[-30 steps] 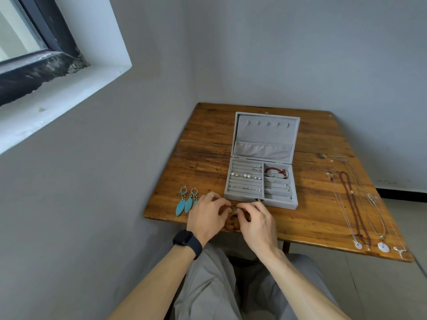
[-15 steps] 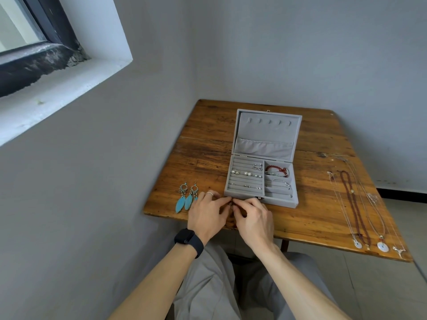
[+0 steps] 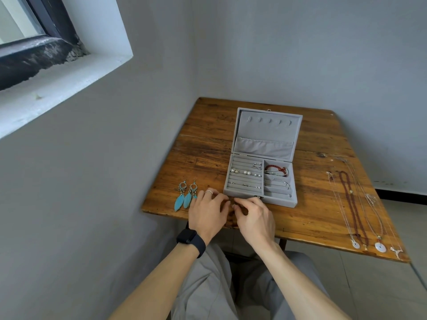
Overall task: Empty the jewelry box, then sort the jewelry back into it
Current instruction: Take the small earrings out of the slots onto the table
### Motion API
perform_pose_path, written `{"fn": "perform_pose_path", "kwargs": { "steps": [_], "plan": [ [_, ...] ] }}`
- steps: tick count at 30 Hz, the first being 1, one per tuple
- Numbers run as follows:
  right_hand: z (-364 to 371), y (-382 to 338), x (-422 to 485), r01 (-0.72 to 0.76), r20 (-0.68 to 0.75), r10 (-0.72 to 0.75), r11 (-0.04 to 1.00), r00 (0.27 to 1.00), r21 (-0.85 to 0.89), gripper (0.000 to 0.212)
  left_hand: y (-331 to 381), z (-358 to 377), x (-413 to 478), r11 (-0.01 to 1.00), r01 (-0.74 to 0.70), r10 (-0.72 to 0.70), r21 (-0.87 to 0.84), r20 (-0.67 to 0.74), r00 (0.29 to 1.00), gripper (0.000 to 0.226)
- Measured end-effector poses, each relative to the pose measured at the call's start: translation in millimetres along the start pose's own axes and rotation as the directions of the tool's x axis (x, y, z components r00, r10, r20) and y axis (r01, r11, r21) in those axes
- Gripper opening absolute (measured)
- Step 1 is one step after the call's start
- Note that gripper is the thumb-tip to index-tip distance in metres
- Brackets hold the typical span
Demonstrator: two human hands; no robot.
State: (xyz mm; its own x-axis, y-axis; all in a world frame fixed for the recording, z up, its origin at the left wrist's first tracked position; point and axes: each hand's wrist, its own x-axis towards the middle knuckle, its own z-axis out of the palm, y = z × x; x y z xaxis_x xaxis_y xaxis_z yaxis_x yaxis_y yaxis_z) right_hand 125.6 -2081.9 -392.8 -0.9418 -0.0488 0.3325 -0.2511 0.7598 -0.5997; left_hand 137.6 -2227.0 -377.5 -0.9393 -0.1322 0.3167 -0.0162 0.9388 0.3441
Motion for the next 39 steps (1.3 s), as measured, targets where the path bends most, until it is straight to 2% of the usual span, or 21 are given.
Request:
{"fn": "perform_pose_path", "kwargs": {
  "steps": [5, 14, 25, 31, 36, 39],
  "plan": [
    [-0.4, 0.0, 0.6, -0.027, 0.011, 0.027, 1.0, 1.0, 0.007, 0.024, 4.5, 5.7, 0.6, 0.999, 0.042, -0.041, 0.027, -0.047, 0.998, 0.013],
    [8.5, -3.7, 2.4, -0.038, -0.039, 0.037, 0.999, 0.999, -0.022, 0.023, 3.5, -0.3, -0.4, 0.992, 0.127, -0.127, 0.025, -0.015, 0.992, 0.016],
    [11.3, -4.5, -1.3, -0.033, -0.054, 0.031, 0.999, 0.998, -0.026, 0.021, 2.5, 2.1, -7.0, 0.988, 0.147, -0.143, 0.048, -0.07, 0.987, 0.015],
    [8.8, -3.3, -3.7, -0.049, -0.039, 0.048, 0.999, 0.998, -0.009, 0.023, 4.6, -6.5, -3.3, 0.985, 0.173, -0.174, -0.022, -0.028, 0.984, 0.024],
    [7.7, -2.4, -3.5, -0.048, -0.019, 0.049, 0.999, 0.999, 0.015, 0.022, 10.1, -9.8, 8.7, 0.982, 0.191, -0.191, 0.007, 0.066, 0.979, 0.025],
    [7.6, -3.6, -3.0, -0.05, -0.01, 0.05, 0.999, 0.999, 0.011, 0.022, 12.1, -9.2, 10.8, 0.978, 0.207, -0.208, 0.009, 0.073, 0.976, 0.023]
  ]
}}
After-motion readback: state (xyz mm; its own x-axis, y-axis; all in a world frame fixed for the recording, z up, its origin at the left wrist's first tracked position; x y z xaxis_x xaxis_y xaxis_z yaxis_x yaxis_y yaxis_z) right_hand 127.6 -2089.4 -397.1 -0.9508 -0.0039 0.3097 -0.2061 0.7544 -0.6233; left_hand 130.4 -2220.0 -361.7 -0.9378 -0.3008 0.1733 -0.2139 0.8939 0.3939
